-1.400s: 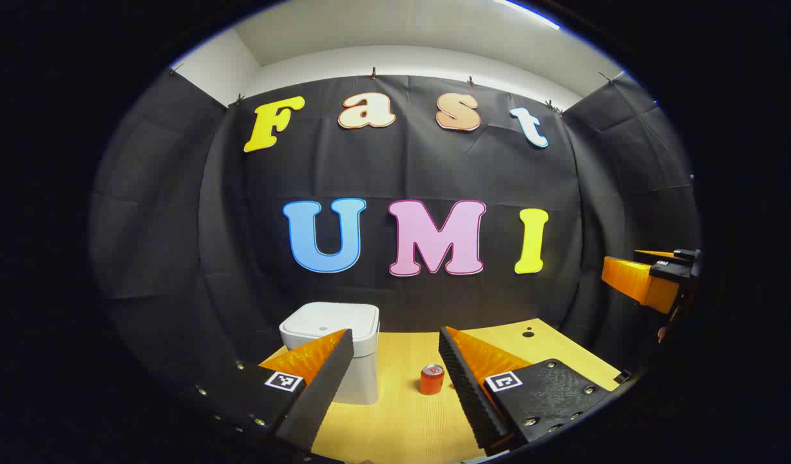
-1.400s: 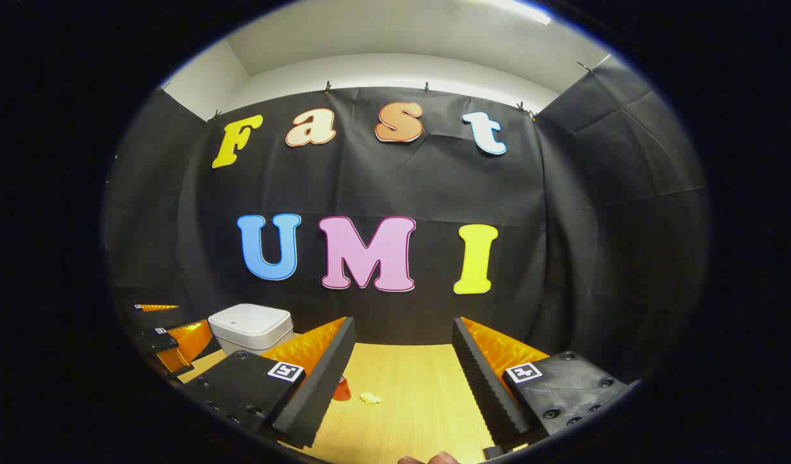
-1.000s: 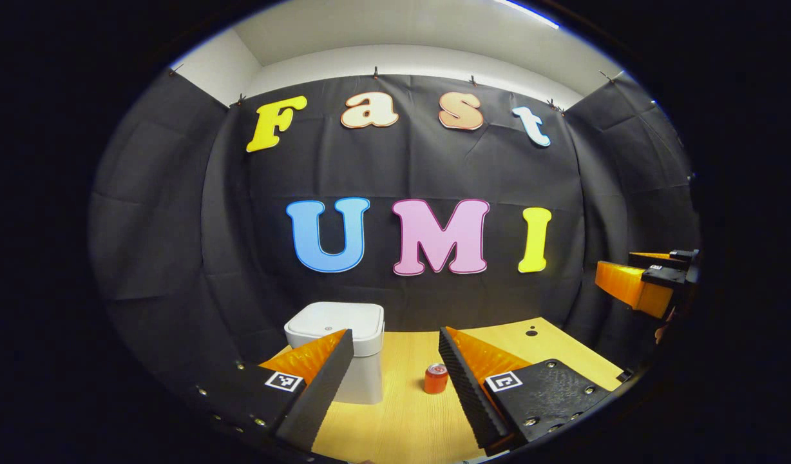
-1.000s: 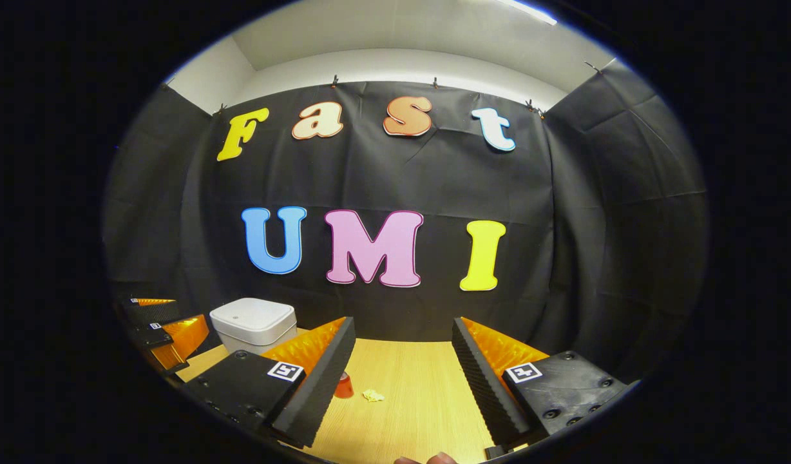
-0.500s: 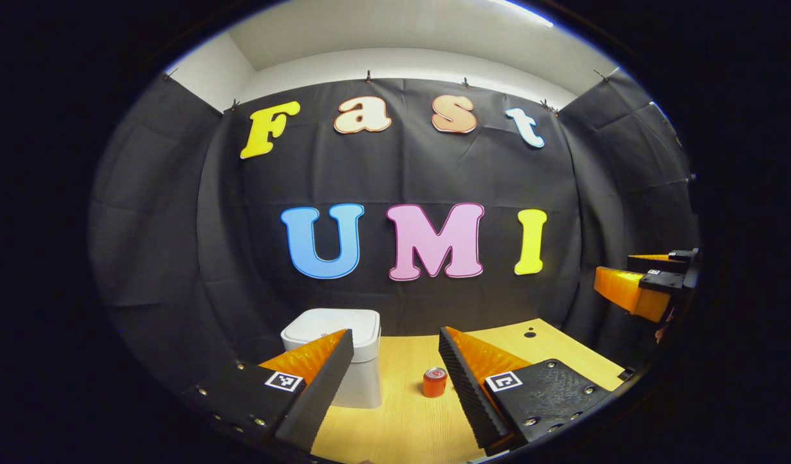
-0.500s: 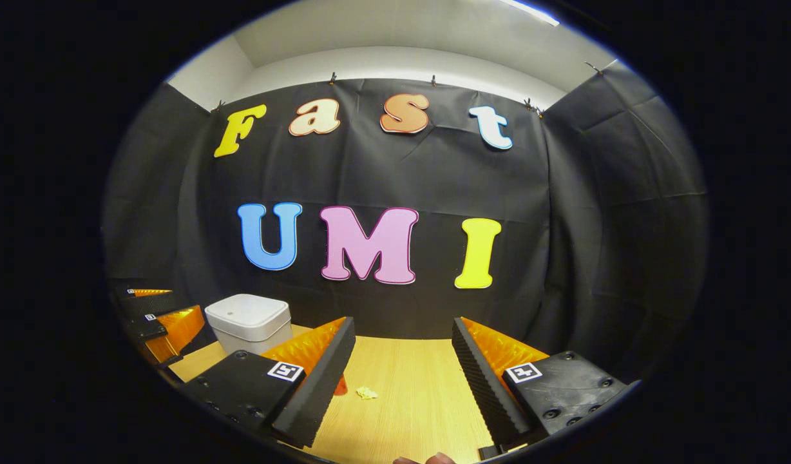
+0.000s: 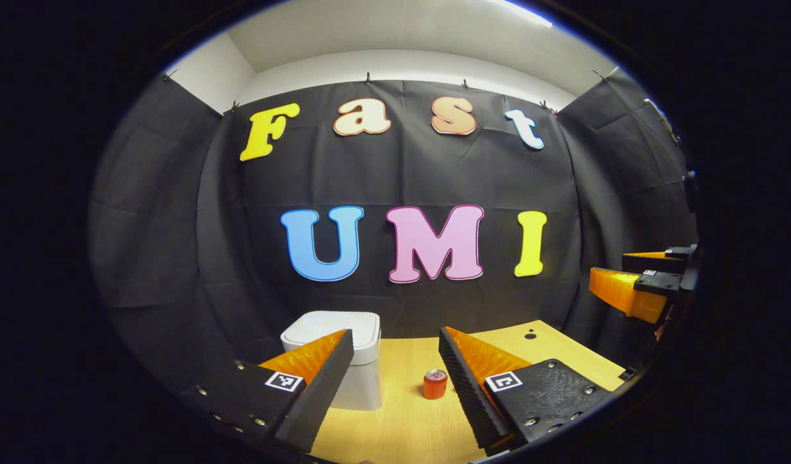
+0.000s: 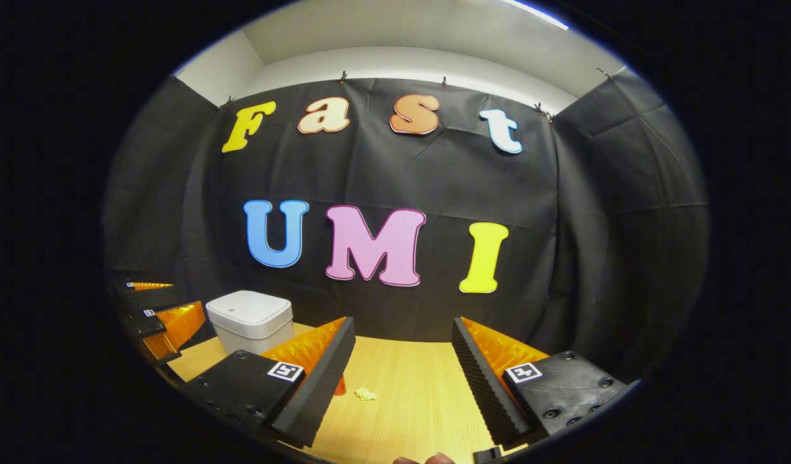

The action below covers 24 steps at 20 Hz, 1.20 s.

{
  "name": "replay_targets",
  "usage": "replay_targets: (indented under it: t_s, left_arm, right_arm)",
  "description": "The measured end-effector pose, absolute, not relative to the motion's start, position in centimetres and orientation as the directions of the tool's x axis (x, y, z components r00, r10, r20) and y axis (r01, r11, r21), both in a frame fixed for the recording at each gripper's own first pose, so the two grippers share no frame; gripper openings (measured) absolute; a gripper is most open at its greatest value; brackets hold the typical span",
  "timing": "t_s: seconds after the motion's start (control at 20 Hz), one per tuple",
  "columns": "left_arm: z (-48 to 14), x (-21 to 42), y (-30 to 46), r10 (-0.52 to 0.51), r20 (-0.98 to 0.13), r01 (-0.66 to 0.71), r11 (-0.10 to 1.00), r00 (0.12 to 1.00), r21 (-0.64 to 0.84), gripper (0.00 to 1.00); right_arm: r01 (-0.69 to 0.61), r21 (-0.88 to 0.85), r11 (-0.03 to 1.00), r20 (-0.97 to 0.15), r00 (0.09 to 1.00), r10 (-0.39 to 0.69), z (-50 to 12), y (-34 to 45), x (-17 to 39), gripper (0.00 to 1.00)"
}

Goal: Press the lid of the desktop garbage bin to open it, pick up the crumpled paper on the desktop and throw it into the bin, then pick up the pop can on the desktop and drop it into the bin, and finally close the garbage bin lid.

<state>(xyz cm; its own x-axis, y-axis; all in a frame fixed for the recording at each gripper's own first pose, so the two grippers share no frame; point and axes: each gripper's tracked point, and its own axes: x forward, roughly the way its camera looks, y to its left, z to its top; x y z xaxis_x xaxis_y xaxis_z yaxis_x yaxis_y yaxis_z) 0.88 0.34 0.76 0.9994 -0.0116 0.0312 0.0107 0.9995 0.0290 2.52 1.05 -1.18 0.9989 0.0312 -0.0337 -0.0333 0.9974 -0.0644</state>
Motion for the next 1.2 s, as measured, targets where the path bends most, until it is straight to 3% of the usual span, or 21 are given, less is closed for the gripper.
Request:
replay_targets:
  t_s: [0.35,0.55,0.75,0.8,0.85,0.9,0.95,1.0,1.2]
  left_arm:
    - [1.8,2.3,2.6,-0.002,0.071,-0.004,0.997,0.997,0.077,0.87]
    - [1.0,2.7,2.8,-0.020,0.038,0.017,0.997,0.999,0.071,0.88]
    - [0.5,3.4,3.4,-0.035,0.025,0.033,0.996,0.999,0.082,0.65]
    - [0.2,3.6,3.6,-0.038,0.019,0.036,0.997,0.999,0.068,0.47]
    - [0.1,4.0,3.9,-0.032,0.011,0.032,0.998,0.999,0.048,0.43]
    - [-0.3,4.3,4.6,-0.022,0.002,0.022,0.999,1.000,0.032,0.24]
    - [-0.6,4.7,5.1,-0.014,-0.009,0.014,0.999,1.000,0.030,0.18]
    - [-0.8,5.0,5.5,-0.015,-0.015,0.016,0.999,1.000,0.029,0.02]
    - [-0.7,7.3,7.3,-0.002,-0.004,0.003,0.999,1.000,0.051,0.00]
  right_arm:
    - [-0.051,-0.070,0.996,-0.039,0.998,0.048,-1.4,1.8,2.9,0.97]
    - [-0.060,-0.078,0.995,-0.042,0.998,0.056,-1.7,2.1,3.1,0.97]
    - [-0.060,-0.068,0.996,-0.051,0.997,0.057,-2.2,2.1,3.4,0.98]
    - [-0.060,-0.067,0.996,-0.052,0.997,0.057,-2.2,2.1,3.4,0.98]
    - [-0.060,-0.070,0.996,-0.053,0.997,0.056,-2.2,2.0,3.7,0.98]
    - [-0.059,-0.072,0.996,-0.052,0.997,0.055,-2.3,2.0,3.7,0.98]
    - [-0.058,-0.073,0.996,-0.050,0.997,0.055,-2.3,2.0,3.8,0.98]
    - [-0.058,-0.074,0.996,-0.048,0.997,0.054,-2.3,1.9,3.9,0.98]
    - [-0.054,-0.071,0.996,-0.047,0.998,0.051,-2.4,1.8,4.6,0.98]
